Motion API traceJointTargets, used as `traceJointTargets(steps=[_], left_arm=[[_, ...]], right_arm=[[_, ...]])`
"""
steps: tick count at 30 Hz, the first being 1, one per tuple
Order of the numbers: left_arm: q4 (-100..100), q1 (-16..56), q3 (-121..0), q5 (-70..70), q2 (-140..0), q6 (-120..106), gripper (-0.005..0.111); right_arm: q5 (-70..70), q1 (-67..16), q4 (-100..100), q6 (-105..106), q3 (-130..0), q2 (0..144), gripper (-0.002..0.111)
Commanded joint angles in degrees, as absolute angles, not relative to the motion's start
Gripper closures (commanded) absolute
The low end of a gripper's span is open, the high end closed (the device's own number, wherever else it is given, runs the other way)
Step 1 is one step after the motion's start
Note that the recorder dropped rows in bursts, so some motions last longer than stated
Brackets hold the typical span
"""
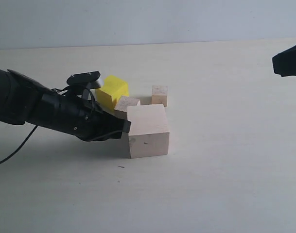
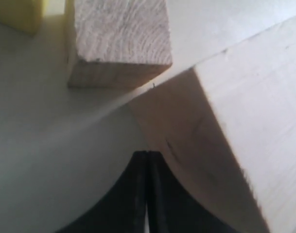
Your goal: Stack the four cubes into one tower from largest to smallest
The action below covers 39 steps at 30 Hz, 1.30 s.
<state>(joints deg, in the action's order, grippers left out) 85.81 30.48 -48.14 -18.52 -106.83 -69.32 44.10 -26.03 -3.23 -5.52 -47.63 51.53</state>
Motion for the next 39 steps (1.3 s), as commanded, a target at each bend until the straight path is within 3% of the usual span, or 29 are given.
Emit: traceJointTargets(steps=[1, 30, 39], left_arm=[[86.6, 30.74, -50.62, -18.01, -106.66, -69.86, 0.107], [86.06, 30.74, -53.64, -15.55, -106.54, -70.62, 0.107], [80.18, 30.46, -54.29, -10.87, -95.17, -69.93, 0.107]], right_arm=[[44.72, -25.79, -2.96, -5.55, -47.29, 51.33, 0.108], [44.84, -25.79, -2.96, -5.56, -47.29, 51.33, 0.108], [47.24, -25.79, -2.96, -5.35, -47.29, 51.33, 0.108]])
